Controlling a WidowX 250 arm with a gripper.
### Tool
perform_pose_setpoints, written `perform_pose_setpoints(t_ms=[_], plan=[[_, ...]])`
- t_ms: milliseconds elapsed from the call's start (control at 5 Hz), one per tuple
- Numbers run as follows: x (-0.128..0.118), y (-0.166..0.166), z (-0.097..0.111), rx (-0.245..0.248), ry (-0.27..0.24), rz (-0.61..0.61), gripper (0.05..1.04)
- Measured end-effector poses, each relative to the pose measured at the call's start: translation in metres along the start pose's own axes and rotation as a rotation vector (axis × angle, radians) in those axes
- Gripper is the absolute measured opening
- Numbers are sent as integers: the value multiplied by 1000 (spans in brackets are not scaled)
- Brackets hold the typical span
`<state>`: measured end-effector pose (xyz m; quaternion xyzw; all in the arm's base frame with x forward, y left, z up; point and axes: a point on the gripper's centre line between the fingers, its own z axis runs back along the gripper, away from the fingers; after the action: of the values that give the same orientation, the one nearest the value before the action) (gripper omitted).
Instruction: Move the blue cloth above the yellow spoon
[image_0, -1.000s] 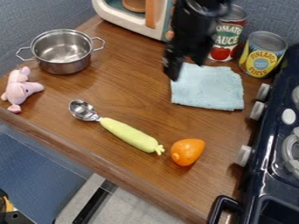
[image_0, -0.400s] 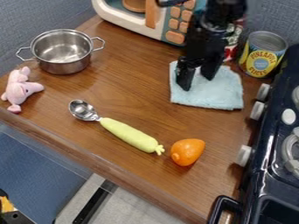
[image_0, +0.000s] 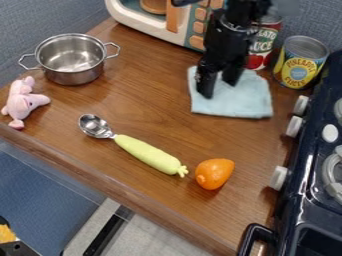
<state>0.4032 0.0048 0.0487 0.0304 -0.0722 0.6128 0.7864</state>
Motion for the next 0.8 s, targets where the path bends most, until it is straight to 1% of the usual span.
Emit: perform_pose_setpoints(t_ms=[200, 400, 600, 800], plan=[[27, 12, -3, -5, -11, 85, 1001], [61, 25, -6, 12, -38, 164, 1001], [89, 37, -10, 22, -50, 227, 1001], [98, 47, -12, 26, -65, 253, 1000]])
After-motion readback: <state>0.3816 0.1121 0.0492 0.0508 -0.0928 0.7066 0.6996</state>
